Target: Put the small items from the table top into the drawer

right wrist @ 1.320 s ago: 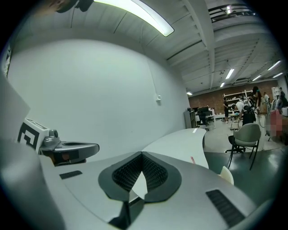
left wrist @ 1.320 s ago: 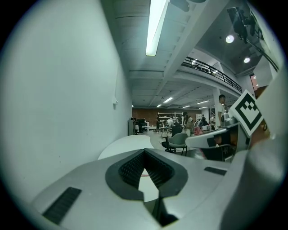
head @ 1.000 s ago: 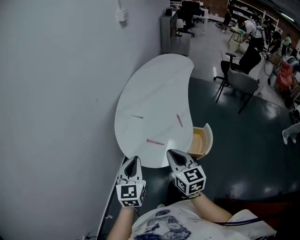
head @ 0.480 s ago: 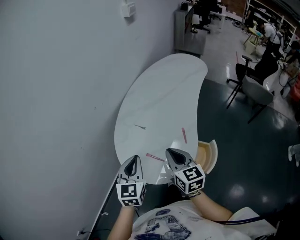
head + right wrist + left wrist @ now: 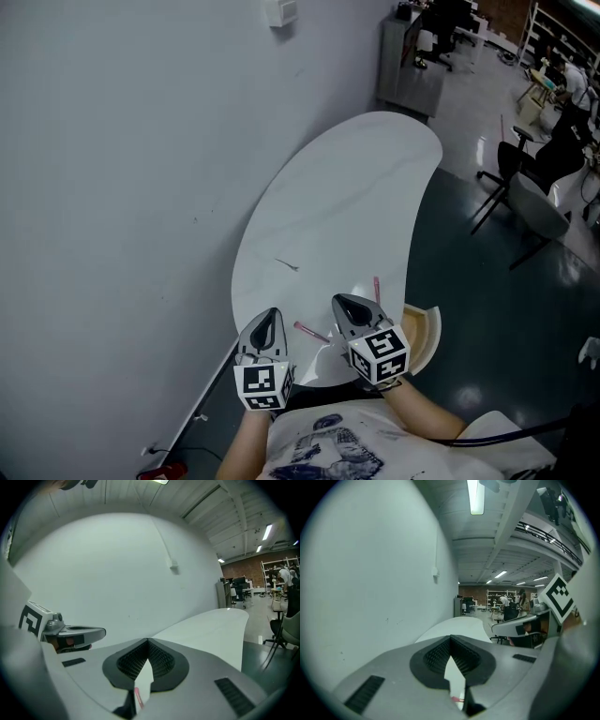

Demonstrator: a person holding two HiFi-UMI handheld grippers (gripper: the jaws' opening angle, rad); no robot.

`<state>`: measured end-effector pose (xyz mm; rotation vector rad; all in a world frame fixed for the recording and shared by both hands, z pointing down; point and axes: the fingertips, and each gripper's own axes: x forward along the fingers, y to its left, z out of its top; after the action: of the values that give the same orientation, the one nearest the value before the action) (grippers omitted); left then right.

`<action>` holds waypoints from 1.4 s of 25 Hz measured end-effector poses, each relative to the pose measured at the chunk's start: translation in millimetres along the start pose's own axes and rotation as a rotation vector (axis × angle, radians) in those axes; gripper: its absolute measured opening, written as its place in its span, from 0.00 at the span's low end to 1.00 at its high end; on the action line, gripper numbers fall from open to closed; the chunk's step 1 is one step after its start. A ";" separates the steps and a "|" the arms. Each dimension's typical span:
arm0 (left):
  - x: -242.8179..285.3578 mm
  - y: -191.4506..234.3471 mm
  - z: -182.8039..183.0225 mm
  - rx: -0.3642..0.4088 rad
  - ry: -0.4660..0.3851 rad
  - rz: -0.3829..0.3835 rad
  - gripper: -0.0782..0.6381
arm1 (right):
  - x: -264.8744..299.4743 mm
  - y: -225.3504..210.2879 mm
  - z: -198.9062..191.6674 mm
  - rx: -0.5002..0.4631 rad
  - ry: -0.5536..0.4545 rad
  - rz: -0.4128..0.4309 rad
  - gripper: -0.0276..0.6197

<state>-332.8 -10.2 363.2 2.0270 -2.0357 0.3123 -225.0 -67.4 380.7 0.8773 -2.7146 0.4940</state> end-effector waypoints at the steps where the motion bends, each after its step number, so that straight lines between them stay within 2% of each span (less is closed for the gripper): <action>1: 1.8 2.2 -0.5 -0.001 0.004 0.006 0.16 | 4.2 -2.3 0.5 -0.001 0.004 0.004 0.07; 9: 17.1 31.2 -4.3 -0.012 0.030 0.033 0.16 | 38.1 -2.3 -3.6 -0.009 0.048 0.022 0.08; 15: 33.0 52.4 -9.8 -0.032 0.061 0.009 0.16 | 59.0 0.4 -3.5 -0.012 0.073 0.010 0.08; 23: 58.3 91.4 -24.9 -0.073 0.080 -0.028 0.16 | 94.7 5.0 -6.7 -0.062 0.108 -0.040 0.08; 35: 95.8 121.0 -41.5 -0.078 0.124 -0.073 0.16 | 149.9 5.8 -19.3 -0.120 0.185 -0.037 0.08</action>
<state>-452.6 -86.3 436.6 1.9791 -1.8663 0.3304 -344.3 -133.2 446.5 0.8069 -2.5261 0.3800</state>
